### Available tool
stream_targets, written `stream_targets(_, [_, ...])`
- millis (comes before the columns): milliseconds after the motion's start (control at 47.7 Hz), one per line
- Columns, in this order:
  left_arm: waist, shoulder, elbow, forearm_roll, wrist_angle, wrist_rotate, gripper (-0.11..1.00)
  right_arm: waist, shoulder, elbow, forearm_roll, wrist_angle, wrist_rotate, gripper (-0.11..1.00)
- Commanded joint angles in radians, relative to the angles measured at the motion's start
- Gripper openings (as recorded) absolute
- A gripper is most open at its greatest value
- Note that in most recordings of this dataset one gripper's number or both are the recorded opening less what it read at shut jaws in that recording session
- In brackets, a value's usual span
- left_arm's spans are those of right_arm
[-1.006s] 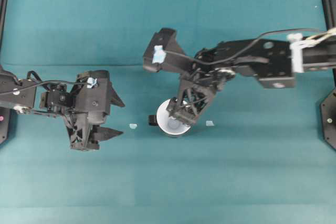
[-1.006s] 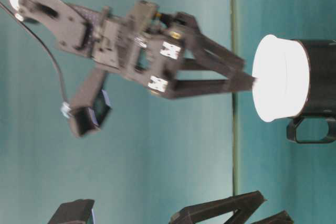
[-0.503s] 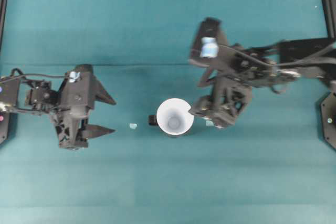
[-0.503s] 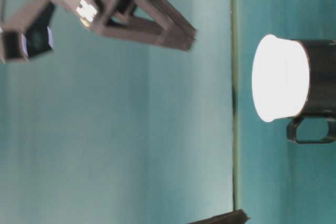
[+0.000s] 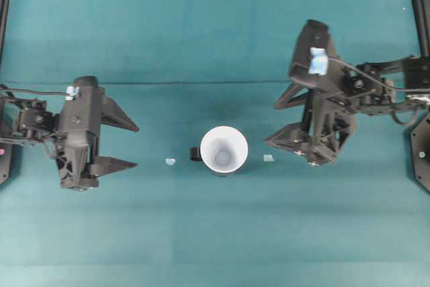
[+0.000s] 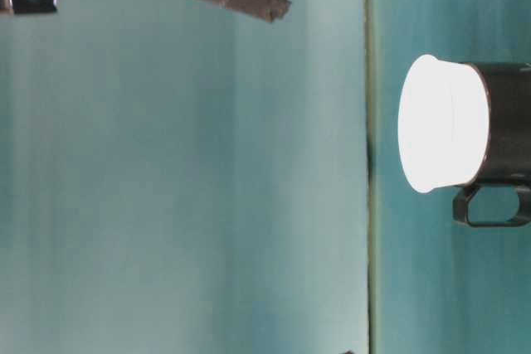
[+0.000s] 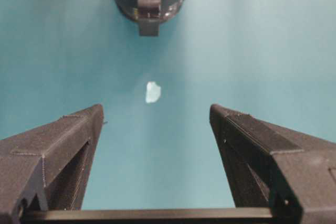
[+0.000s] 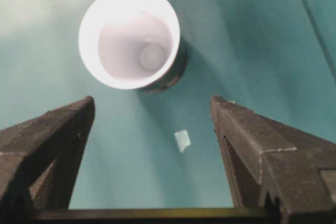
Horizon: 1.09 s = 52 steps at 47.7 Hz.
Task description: Put the paper cup into the moved cup holder.
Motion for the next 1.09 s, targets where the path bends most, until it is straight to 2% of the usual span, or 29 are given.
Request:
stream_targets(0, [0.000, -0.028, 0.002, 0.002, -0.003, 0.003, 0.83, 0.003, -0.041, 0.009, -0.002, -0.021, 0.002, 0.78])
stream_targets(273, [-0.002, -0.086, 0.035, 0.002, -0.003, 0.003, 0.83, 0.003, -0.129, 0.074, -0.009, -0.037, -0.002, 0.78])
stream_targets(608, [-0.002, -0.127, 0.060, 0.002, -0.003, 0.003, 0.83, 0.003, -0.236, 0.140, -0.061, -0.037, -0.003, 0.78])
stream_targets(1069, [-0.002, -0.192, 0.086, 0.002, -0.008, 0.002, 0.82, 0.003, -0.295, 0.193, -0.061, -0.083, -0.005, 0.78])
